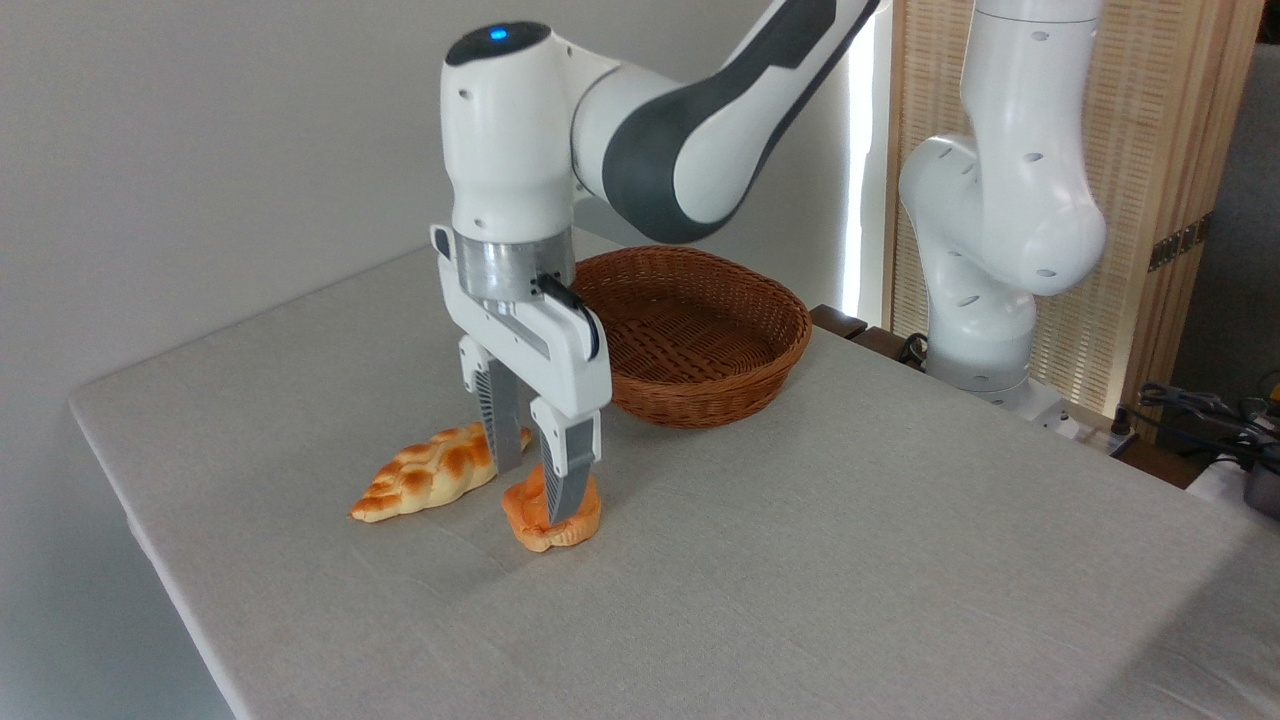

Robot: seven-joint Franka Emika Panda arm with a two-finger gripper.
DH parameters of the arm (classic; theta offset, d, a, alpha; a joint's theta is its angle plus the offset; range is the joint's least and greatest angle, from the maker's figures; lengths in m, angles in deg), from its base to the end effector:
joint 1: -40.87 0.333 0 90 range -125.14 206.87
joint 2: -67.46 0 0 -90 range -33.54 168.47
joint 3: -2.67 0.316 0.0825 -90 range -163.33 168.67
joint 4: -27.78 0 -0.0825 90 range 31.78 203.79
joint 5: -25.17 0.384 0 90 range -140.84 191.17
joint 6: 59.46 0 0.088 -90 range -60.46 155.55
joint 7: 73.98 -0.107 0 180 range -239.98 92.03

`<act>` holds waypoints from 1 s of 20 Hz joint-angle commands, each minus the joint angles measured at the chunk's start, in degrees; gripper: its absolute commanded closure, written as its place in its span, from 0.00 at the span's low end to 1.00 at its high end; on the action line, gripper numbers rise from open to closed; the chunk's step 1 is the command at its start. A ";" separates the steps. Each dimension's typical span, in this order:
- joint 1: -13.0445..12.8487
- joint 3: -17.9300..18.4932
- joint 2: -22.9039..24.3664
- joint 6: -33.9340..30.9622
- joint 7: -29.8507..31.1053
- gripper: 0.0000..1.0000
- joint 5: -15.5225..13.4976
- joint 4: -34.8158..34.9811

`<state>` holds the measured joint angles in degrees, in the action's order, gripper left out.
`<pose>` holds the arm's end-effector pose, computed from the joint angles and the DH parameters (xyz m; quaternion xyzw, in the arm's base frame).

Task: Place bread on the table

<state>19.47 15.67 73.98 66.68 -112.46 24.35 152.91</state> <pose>0.5189 -0.0749 0.4488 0.9170 -0.3933 0.0668 0.0015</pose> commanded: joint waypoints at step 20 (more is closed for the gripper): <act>16.21 -17.31 -9.15 -34.55 8.17 0.00 0.03 -36.09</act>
<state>35.49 -1.45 68.31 35.53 -104.68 24.38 122.32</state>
